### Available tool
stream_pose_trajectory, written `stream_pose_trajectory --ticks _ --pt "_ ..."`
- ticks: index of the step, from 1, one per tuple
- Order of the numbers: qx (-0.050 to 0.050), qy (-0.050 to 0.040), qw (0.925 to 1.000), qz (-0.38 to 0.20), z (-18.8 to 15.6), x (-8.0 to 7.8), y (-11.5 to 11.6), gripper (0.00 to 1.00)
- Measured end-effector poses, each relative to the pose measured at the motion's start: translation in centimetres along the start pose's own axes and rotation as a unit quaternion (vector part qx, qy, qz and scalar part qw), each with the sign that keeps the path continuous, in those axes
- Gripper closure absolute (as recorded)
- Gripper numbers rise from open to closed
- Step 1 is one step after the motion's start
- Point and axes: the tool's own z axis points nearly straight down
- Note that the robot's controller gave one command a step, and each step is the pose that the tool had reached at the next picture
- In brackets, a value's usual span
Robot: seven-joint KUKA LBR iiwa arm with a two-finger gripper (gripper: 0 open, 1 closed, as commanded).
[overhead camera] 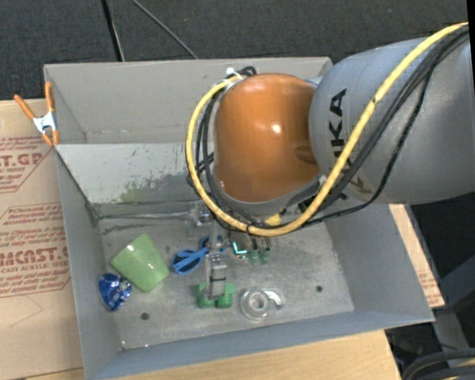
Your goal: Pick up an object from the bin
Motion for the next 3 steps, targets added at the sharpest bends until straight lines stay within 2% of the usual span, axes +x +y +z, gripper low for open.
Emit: stream_pose_trajectory --ticks 1,2,3 --pt "0.001 -0.0011 0.9998 -0.022 8.6 -4.4 -6.4 0.00" --pt "-0.001 -0.0038 0.9997 -0.025 8.1 -4.4 -6.0 1.00" --pt "0.000 -0.0029 0.9948 -0.102 10.1 -3.9 -5.3 1.00"
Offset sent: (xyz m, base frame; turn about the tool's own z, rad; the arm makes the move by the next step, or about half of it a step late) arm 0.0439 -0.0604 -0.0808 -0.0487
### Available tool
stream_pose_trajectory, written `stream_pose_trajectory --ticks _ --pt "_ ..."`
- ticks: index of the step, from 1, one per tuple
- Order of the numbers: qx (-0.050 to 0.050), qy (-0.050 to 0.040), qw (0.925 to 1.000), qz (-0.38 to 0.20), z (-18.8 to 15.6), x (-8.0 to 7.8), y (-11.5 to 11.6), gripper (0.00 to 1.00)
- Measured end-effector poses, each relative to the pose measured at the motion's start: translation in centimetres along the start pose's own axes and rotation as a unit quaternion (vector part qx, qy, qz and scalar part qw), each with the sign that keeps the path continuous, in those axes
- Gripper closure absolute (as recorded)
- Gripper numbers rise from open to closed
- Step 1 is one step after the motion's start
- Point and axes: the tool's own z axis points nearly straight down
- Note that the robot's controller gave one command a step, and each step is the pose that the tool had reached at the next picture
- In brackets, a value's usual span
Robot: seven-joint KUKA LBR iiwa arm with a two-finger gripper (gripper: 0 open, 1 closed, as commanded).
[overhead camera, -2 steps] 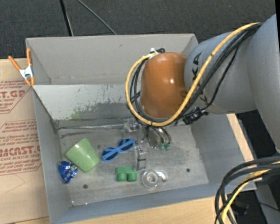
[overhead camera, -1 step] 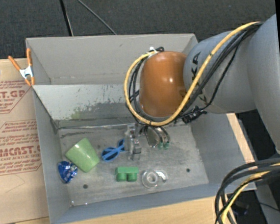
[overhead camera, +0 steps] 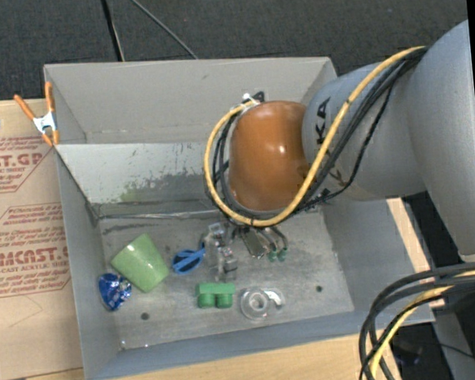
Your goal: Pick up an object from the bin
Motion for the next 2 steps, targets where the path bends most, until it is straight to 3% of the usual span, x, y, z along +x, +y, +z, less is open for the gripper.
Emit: stream_pose_trajectory --ticks 1,2 --pt "0.000 -0.0006 1.0000 0.001 0.0 0.0 0.0 0.00" --pt "0.001 -0.0027 1.0000 -0.004 6.2 -4.1 -2.9 0.00"
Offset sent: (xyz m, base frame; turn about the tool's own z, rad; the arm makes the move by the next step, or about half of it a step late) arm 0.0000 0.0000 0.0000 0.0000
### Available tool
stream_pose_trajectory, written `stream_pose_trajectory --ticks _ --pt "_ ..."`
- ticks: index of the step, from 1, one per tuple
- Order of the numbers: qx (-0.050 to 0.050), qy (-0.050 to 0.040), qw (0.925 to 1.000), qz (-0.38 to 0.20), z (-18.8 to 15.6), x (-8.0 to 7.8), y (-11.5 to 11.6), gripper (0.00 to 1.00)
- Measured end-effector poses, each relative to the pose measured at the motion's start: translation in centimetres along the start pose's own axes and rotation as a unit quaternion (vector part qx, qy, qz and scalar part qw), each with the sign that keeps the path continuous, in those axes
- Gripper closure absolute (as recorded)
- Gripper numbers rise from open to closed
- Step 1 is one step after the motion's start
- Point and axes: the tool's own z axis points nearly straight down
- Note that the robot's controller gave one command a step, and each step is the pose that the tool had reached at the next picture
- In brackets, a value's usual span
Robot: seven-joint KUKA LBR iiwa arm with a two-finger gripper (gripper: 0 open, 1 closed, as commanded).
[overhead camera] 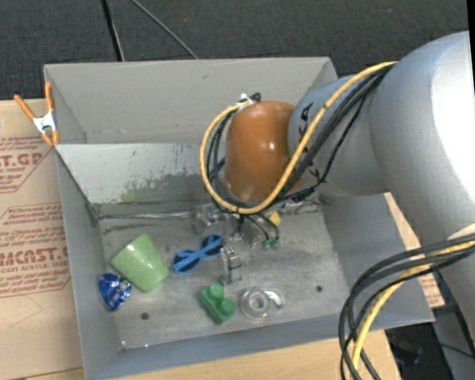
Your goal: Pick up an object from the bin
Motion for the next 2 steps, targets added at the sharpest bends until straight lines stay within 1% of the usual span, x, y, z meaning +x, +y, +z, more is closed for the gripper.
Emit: stream_pose_trajectory --ticks 1,2 --pt "-0.001 0.0012 1.0000 -0.001 -0.2 0.2 0.2 1.00" --pt "0.000 -0.0027 0.9948 -0.102 -13.5 0.2 0.4 1.00"
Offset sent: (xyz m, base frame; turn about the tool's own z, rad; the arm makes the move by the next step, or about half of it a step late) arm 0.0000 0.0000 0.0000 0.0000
